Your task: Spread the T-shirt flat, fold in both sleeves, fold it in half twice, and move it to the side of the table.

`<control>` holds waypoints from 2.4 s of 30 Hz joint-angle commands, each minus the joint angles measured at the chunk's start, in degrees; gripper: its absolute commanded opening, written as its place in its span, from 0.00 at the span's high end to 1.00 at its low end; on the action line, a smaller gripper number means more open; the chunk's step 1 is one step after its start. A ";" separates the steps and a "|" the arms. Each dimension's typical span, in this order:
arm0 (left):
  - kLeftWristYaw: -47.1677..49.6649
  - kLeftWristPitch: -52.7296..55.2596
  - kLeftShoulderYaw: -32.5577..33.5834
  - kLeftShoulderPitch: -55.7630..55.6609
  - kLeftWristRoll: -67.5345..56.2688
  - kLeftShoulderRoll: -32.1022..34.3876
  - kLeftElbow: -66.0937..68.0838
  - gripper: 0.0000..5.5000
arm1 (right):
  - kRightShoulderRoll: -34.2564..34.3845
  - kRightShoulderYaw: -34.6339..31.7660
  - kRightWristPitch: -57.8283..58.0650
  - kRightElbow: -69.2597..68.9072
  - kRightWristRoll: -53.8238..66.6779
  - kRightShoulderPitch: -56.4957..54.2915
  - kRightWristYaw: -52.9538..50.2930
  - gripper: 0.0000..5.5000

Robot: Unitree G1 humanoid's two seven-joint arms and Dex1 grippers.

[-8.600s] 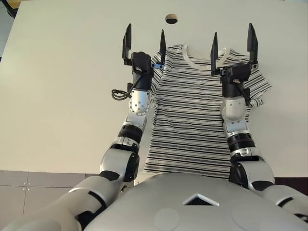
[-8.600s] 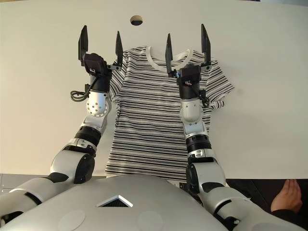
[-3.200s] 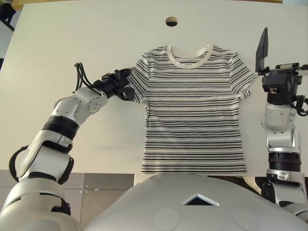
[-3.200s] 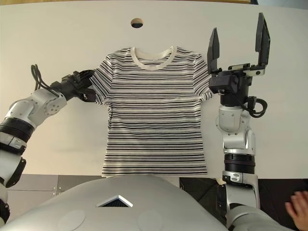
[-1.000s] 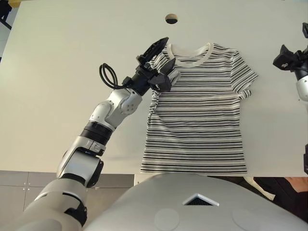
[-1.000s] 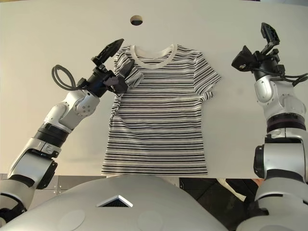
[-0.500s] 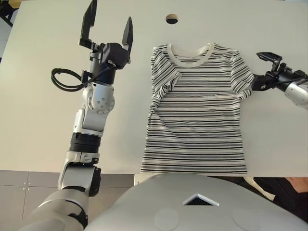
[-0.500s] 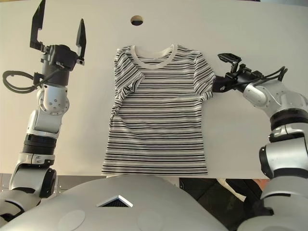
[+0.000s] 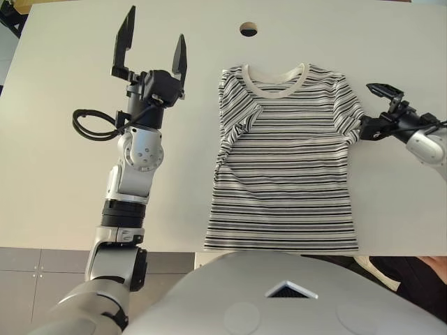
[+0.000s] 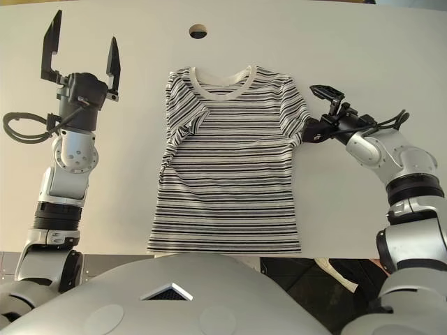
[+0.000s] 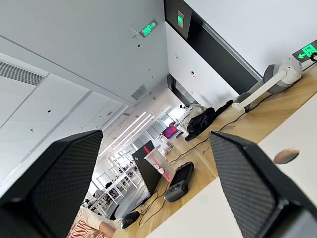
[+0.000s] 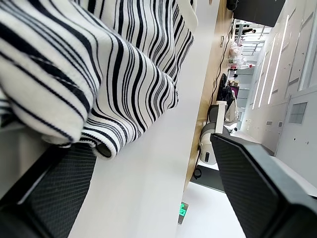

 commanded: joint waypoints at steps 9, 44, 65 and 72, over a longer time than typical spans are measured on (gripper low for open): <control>-0.90 -0.09 0.68 0.83 0.28 0.23 -0.49 0.27 | 3.17 3.67 3.16 5.89 -2.66 -0.96 -0.56 0.44; -1.55 0.00 -0.31 2.36 2.11 0.22 -1.75 0.27 | -0.46 -3.25 6.52 -6.47 -1.02 3.03 -10.41 0.98; -2.35 -0.25 -3.19 2.79 2.92 -1.03 -0.16 0.27 | 9.07 2.03 8.96 -15.66 -8.47 2.34 -7.22 0.92; -3.18 -0.25 -2.78 3.05 2.82 -0.57 -0.65 0.27 | 8.27 1.35 7.24 -20.85 -6.16 4.56 -3.34 0.70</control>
